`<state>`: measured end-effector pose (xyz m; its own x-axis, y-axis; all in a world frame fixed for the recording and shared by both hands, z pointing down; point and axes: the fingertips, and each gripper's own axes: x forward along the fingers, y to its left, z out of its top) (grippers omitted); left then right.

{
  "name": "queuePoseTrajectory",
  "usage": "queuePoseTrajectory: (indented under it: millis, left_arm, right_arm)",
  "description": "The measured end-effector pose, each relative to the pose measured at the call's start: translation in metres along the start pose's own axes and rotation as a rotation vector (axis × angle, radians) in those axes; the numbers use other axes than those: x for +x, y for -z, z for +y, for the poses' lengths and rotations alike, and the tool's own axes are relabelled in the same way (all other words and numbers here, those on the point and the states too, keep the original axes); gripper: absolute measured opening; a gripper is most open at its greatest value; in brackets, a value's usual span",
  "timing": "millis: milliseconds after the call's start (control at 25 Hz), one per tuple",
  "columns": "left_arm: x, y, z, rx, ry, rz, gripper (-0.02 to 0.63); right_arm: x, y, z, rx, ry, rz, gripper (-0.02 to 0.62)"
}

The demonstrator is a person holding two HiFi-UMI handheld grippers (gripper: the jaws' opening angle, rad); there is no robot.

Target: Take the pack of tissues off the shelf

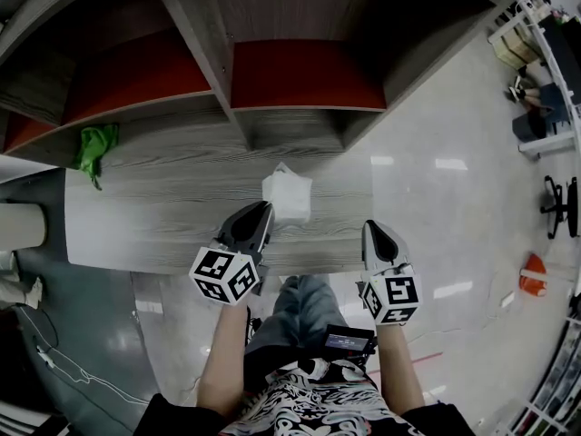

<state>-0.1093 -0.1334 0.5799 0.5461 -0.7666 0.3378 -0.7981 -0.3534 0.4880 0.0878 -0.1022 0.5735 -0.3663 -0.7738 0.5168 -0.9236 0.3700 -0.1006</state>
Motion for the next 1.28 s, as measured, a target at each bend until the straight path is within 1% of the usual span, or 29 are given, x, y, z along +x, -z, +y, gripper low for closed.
queuePoseTrajectory:
  millis: [160,440,760,960,1080,1280]
  left_arm:
    - [0.005,0.016,0.005,0.024,-0.005,0.034,0.025]
    - [0.017,0.035,0.013,0.012,-0.002,0.057,0.025]
    - [0.025,0.051,0.024,0.005,-0.032,0.060,0.026]
    - [0.030,0.065,0.034,0.084,-0.072,0.129,0.026]
    - [0.030,0.073,0.040,0.090,-0.096,0.155,0.029]
    - [0.032,0.085,0.039,0.095,-0.091,0.218,0.029]
  right_arm:
    - [0.004,0.008,0.001,-0.002,-0.003,0.018,0.005]
    - [0.009,0.019,0.001,-0.004,-0.005,0.043,0.005]
    - [0.010,0.029,-0.003,0.004,0.000,0.063,0.005]
    - [0.015,0.032,-0.004,0.009,-0.005,0.070,0.005]
    - [0.015,0.035,-0.003,0.012,-0.006,0.070,0.005]
    - [0.013,0.037,-0.007,0.023,0.004,0.064,0.005]
